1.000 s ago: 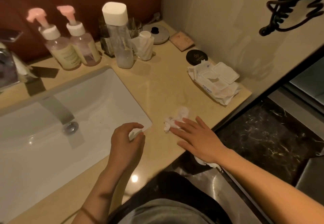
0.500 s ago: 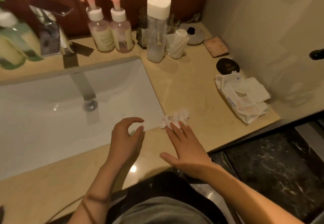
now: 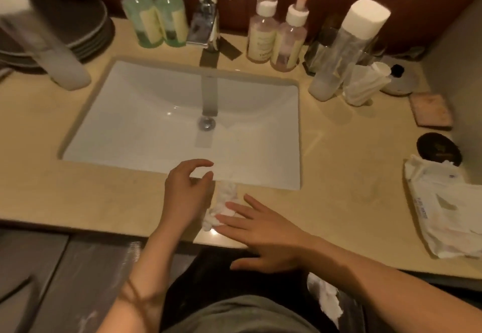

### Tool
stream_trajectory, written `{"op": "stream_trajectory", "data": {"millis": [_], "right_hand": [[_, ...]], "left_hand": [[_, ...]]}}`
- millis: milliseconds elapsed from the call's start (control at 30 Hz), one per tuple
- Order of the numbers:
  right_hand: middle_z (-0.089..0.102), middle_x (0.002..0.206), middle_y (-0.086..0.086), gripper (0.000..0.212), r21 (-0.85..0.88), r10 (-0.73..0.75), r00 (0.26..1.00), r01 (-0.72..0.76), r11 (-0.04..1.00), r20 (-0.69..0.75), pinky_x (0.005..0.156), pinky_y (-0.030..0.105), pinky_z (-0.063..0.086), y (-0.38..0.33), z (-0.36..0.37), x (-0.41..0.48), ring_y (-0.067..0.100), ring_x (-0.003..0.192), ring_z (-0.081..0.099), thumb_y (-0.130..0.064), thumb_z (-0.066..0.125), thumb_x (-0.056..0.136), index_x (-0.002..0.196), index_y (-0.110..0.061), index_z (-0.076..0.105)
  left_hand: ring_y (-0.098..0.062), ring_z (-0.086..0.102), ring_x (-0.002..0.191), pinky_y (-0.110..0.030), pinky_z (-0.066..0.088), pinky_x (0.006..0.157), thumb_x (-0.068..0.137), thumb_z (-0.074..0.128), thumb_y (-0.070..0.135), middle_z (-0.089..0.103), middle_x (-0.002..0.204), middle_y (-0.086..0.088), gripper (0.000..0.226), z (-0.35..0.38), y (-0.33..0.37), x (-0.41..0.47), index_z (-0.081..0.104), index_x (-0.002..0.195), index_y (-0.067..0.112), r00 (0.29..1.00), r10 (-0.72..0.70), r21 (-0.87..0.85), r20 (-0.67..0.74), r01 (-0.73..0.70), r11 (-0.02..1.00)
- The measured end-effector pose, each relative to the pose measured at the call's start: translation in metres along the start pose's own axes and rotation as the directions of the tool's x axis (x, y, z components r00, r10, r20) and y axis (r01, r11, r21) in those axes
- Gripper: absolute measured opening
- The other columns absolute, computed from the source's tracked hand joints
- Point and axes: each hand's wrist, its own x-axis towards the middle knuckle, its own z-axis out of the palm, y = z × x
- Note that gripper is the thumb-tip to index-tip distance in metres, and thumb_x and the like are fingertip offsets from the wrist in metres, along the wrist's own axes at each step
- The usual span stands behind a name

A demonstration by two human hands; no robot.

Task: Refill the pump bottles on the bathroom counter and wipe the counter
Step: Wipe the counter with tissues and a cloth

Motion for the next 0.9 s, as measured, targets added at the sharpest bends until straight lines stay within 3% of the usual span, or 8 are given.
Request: {"op": "stream_trajectory", "data": {"millis": [167,267,400,533,700,833,900], "right_hand": [[0.041,0.145,-0.003,0.070,-0.146,-0.216,0.974,0.223,0.964,0.062,0.116,0.044,-0.009,-0.020,0.000,0.067,0.023,0.141,0.020,-0.069,0.026,0.089,0.139,-0.023,0.044],[0.049,0.137,-0.002,0.074,-0.245,-0.247,0.967,0.255,0.936,0.062,0.113,0.045,-0.010,-0.029,0.002,0.090,0.023,0.137,0.026,-0.069,0.015,0.087,0.131,-0.022,0.053],[0.042,0.146,-0.002,0.061,-0.173,-0.281,0.959,0.270,0.947,-0.042,0.116,0.048,-0.004,-0.019,-0.001,0.076,0.022,0.141,0.023,-0.061,0.031,0.093,0.140,-0.024,0.043],[0.039,0.148,-0.002,0.058,-0.222,-0.237,0.971,0.233,0.947,0.005,0.116,0.047,0.004,0.016,-0.004,0.034,0.021,0.141,0.025,-0.058,0.029,0.096,0.144,-0.026,0.036],[0.034,0.151,-0.001,0.060,-0.262,-0.157,0.985,0.171,0.950,0.074,0.115,0.045,0.014,0.063,-0.004,-0.042,0.023,0.143,0.022,-0.056,0.031,0.096,0.147,-0.024,0.031],[0.027,0.154,-0.001,0.063,-0.317,-0.119,0.984,0.155,0.936,0.130,0.115,0.044,0.011,0.079,-0.010,-0.070,0.023,0.145,0.016,-0.056,0.030,0.096,0.149,-0.023,0.023],[0.027,0.154,-0.001,0.064,-0.317,-0.093,0.987,0.132,0.939,0.134,0.115,0.043,0.010,0.076,-0.011,-0.061,0.022,0.145,0.015,-0.058,0.028,0.096,0.150,-0.023,0.022]], "left_hand": [[-0.010,0.062,0.097,-0.027,0.047,0.088,0.088,0.059,0.007,0.066,0.102,0.006,0.023,-0.026,-0.021,-0.023,0.065,0.093,0.029,0.970,-0.048,-0.009,-0.237,0.047,0.999],[-0.009,0.061,0.098,-0.023,0.045,0.085,0.089,0.057,0.008,0.066,0.103,0.008,0.021,-0.035,-0.029,-0.041,0.067,0.095,0.027,0.931,-0.095,-0.018,-0.352,0.095,0.995],[-0.005,0.061,0.097,-0.004,0.040,0.077,0.088,0.059,0.004,0.063,0.104,0.005,0.021,-0.040,-0.035,-0.057,0.066,0.095,0.023,0.895,-0.137,-0.041,-0.425,0.132,0.990],[0.013,0.058,0.090,0.001,0.039,0.074,0.089,0.059,0.004,0.063,0.108,0.001,0.019,-0.040,-0.031,-0.054,0.067,0.095,0.021,0.910,-0.118,-0.084,-0.398,0.092,0.992],[-0.008,0.056,0.111,-0.019,0.043,0.092,0.090,0.060,0.008,0.062,0.110,0.008,0.021,-0.047,-0.034,-0.047,0.066,0.094,0.028,0.940,-0.112,-0.117,-0.321,0.077,0.990],[-0.005,0.052,0.110,0.002,0.035,0.081,0.090,0.060,0.009,0.061,0.112,0.007,0.018,-0.066,-0.036,-0.042,0.067,0.097,0.024,0.938,-0.101,-0.091,-0.331,0.074,0.993],[-0.005,0.049,0.111,0.003,0.034,0.079,0.090,0.060,0.010,0.061,0.112,0.009,0.017,-0.075,-0.037,-0.041,0.068,0.098,0.023,0.938,-0.098,-0.079,-0.333,0.075,0.994]]}}
